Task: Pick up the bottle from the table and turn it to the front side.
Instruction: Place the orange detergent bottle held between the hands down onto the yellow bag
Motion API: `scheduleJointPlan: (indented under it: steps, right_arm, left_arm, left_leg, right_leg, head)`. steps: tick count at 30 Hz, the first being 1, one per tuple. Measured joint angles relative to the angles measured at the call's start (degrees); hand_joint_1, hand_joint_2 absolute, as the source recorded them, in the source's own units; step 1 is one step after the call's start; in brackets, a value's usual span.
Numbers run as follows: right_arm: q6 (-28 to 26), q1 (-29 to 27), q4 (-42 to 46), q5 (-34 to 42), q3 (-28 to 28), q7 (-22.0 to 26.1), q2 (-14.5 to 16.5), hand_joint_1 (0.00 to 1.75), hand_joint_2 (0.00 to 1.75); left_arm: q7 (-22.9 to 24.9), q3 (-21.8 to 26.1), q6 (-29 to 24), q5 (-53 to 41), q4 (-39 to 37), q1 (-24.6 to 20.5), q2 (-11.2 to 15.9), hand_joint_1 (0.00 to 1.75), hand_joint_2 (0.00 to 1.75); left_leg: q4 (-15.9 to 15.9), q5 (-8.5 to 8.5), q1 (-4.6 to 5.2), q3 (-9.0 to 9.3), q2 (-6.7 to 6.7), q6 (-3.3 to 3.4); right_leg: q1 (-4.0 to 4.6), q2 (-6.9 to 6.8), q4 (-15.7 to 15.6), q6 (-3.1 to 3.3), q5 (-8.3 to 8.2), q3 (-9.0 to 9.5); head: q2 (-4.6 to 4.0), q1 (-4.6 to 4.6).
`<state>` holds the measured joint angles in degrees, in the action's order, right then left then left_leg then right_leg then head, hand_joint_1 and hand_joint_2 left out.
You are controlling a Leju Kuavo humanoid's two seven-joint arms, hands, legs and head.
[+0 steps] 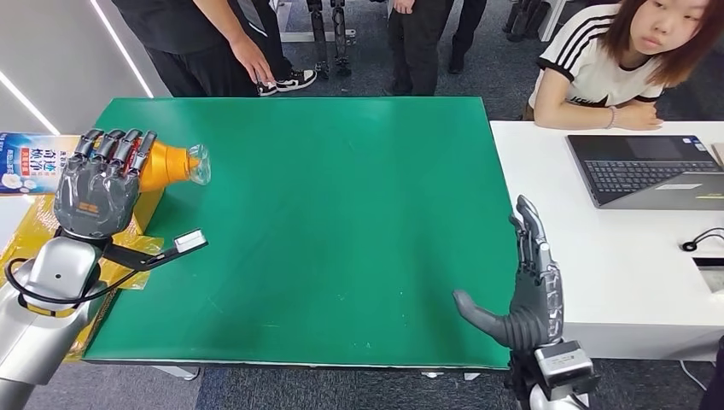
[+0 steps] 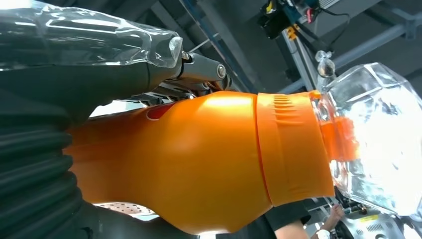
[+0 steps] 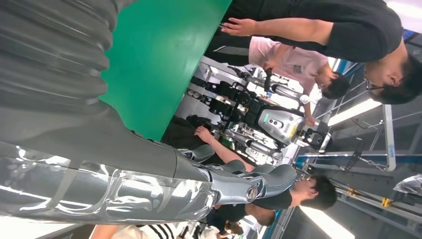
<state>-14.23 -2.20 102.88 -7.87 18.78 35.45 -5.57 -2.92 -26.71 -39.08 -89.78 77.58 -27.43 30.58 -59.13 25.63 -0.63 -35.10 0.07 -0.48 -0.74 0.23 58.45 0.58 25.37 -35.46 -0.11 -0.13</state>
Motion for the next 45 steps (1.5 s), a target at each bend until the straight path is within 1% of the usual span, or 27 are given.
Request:
scheduleJointPlan:
  steps: [4, 9, 10, 13, 20, 26, 28, 35, 36, 39, 40, 45]
  right_arm:
    - [-0.1, -1.0, 1.1, 0.2, 0.0, 0.3, -0.1, 0.00, 1.75]
    - [0.0, -2.0, 2.3, 0.1, 0.0, 0.4, -0.5, 0.00, 1.75]
    - [-0.1, -2.1, 2.4, 0.1, 0.0, 0.4, -0.6, 0.00, 1.75]
    - [-0.2, -2.3, 2.7, 0.8, 0.0, 0.4, -1.4, 0.00, 1.75]
    - [-0.3, -3.0, 2.9, 3.5, 0.0, 1.3, -3.9, 0.00, 1.75]
    - [-1.0, -3.4, 2.9, 4.5, 0.2, 1.4, -5.0, 0.00, 1.75]
    - [-1.0, -3.7, 2.9, 4.4, 0.3, 1.5, -5.1, 0.00, 1.75]
    - [-0.2, -4.1, 2.9, 3.8, 0.7, 1.5, -5.1, 0.00, 1.75]
    - [-0.1, -4.1, 2.9, 3.5, 0.8, 1.4, -5.1, 0.00, 1.75]
    - [0.1, -4.0, 2.9, 2.0, 1.2, 0.9, -5.1, 0.00, 1.75]
    - [0.1, -4.2, 3.0, 1.4, 1.3, 0.9, -5.1, 0.00, 1.75]
    - [0.2, -5.5, 3.4, 0.1, 1.8, 1.0, -5.1, 0.00, 1.75]
  left_arm:
    - [-0.3, -1.4, 0.0, 0.0, -2.1, 0.1, -1.0, 1.75, 1.75]
    - [3.9, -5.9, -0.5, 0.0, -10.3, 0.2, -2.7, 1.75, 1.75]
    - [4.1, -6.8, -0.5, 0.0, -11.9, 0.2, -3.0, 1.75, 1.75]
    - [1.8, -7.7, -0.6, 1.2, -17.0, 0.1, -4.6, 1.75, 1.75]
    - [-3.9, -6.9, -0.7, 2.7, -26.3, 0.1, -7.5, 1.75, 1.75]
    - [-8.4, -3.9, -0.7, 5.6, -34.3, 0.5, -9.4, 1.75, 1.75]
    - [-8.9, -2.9, -0.7, 6.3, -36.0, 1.0, -9.9, 1.75, 1.75]
    - [-8.1, -0.3, -1.3, 5.3, -41.8, 1.8, -11.2, 1.75, 1.75]
    - [-7.9, 0.0, -1.4, 5.1, -42.6, 1.6, -11.3, 1.66, 1.75]
    - [-7.1, 0.9, -1.4, 3.7, -44.9, 1.0, -11.9, 0.35, 1.75]
    - [-6.7, 1.1, -1.5, 3.2, -45.6, 0.8, -12.1, 0.00, 1.75]
    - [-5.6, 1.6, -1.6, 1.7, -47.1, 0.0, -12.9, 0.00, 1.75]
  left_leg:
    - [0.0, 0.00, 0.01, -0.02, -0.03, 0.00]
    - [0.0, 0.03, 0.01, 0.01, 0.01, -0.02]
    - [0.0, 0.02, 0.01, 0.00, 0.00, -0.02]
    - [0.0, 0.03, 0.02, 0.00, -0.01, -0.02]
    - [0.0, 0.06, 0.02, -0.02, 0.00, -0.02]
    - [0.0, 0.06, -0.01, -0.02, -0.01, -0.03]
    - [0.0, 0.06, -0.01, -0.02, -0.01, -0.03]
    - [0.0, 0.07, 0.01, -0.01, -0.03, -0.03]
    - [0.0, 0.07, 0.01, 0.02, -0.03, -0.03]
    - [0.1, 0.14, 0.01, 0.16, -0.03, -0.04]
    - [0.1, 0.17, 0.01, 0.23, -0.03, -0.04]
    - [0.1, 0.20, 0.00, 0.47, -0.01, -0.09]
  right_leg:
    - [-0.01, -0.05, 0.0, -0.02, 0.01, 0.02]
    - [-0.01, 0.01, 0.0, -0.01, 0.01, 0.01]
    - [-0.01, 0.00, 0.0, -0.02, 0.01, 0.01]
    - [-0.02, -0.01, 0.0, -0.01, 0.01, 0.02]
    - [-0.02, 0.00, 0.0, -0.01, 0.01, 0.01]
    - [-0.02, -0.01, 0.0, -0.02, 0.02, 0.01]
    - [-0.01, -0.01, 0.0, -0.02, 0.02, 0.02]
    - [-0.01, -0.03, 0.0, -0.05, 0.04, 0.06]
    - [-0.02, -0.03, 0.0, -0.05, 0.04, 0.09]
    - [-0.02, -0.04, 0.0, -0.04, 0.05, 0.21]
    - [-0.02, -0.04, 0.0, -0.02, 0.06, 0.26]
    - [-0.02, -0.02, 0.0, 0.04, 0.10, 0.49]
  head:
    - [0.02, 0.01]
    - [0.01, 0.00]
    - [0.01, 0.01]
    - [0.00, 0.01]
    - [0.01, 0.01]
    - [0.00, 0.01]
    - [0.00, 0.01]
    - [0.00, 0.01]
    - [0.00, 0.01]
    - [0.00, 0.01]
    - [0.00, 0.01]
    - [0.00, 0.00]
